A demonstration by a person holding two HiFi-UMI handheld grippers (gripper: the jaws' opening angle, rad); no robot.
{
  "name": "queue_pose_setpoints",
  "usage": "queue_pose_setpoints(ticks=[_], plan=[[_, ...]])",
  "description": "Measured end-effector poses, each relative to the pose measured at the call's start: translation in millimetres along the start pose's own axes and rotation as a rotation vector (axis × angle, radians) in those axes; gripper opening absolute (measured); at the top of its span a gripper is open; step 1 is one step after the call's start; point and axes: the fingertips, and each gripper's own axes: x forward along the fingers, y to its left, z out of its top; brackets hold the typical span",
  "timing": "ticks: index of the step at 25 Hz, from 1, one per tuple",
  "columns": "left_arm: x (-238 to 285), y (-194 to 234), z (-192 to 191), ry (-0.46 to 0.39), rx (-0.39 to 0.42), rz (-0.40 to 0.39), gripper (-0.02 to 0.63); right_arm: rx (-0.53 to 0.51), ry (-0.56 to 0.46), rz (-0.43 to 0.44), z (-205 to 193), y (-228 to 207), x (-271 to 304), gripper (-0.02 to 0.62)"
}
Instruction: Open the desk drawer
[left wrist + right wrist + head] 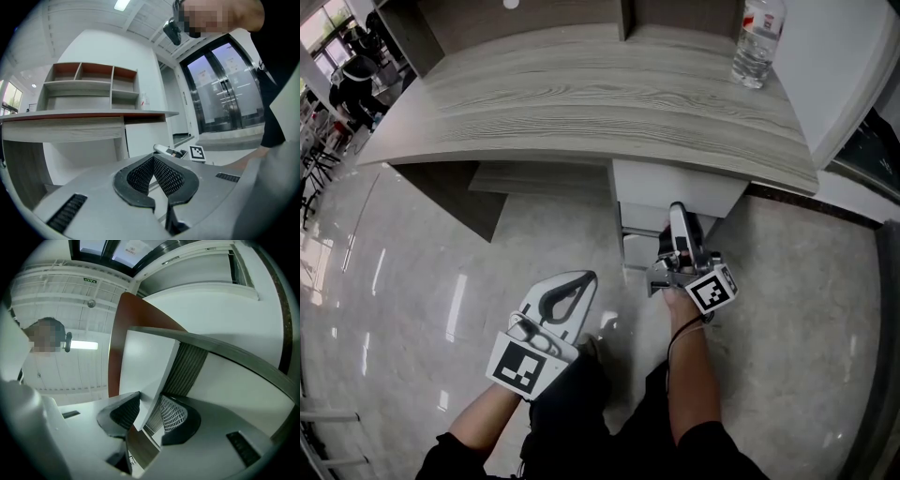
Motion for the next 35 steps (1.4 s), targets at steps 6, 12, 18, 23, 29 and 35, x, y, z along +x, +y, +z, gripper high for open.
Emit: queue_pose_setpoints(ticks=[6, 12, 18, 23, 29, 35], plan=[[4, -3, -3, 0.001, -0.001, -0.004, 0.005, -0.011, 0.018, 0.015, -2, 6, 1, 0.115], [5, -6, -4, -0.003, 0.000, -0.008, 0.005, -0.013, 0.032, 0.023, -7, 14, -7, 0.109], [5, -10, -5, -0.001, -0.002, -0.009, 0.005, -0.018, 0.037, 0.038, -8, 24, -14, 0.107], [4, -14, -6, -0.001, -0.004, -0.009, 0.005, -0.029, 0.053, 0.048, -11, 32, -23, 0.104], [6, -14, -4, -0.006, 0.000, -0.011, 0.005, -0.036, 0.068, 0.062, -14, 44, -34, 0.103], [5, -15, -4, -0.014, -0.003, -0.008, 0.005, -0.038, 0.064, 0.046, -10, 47, -42, 0.100]])
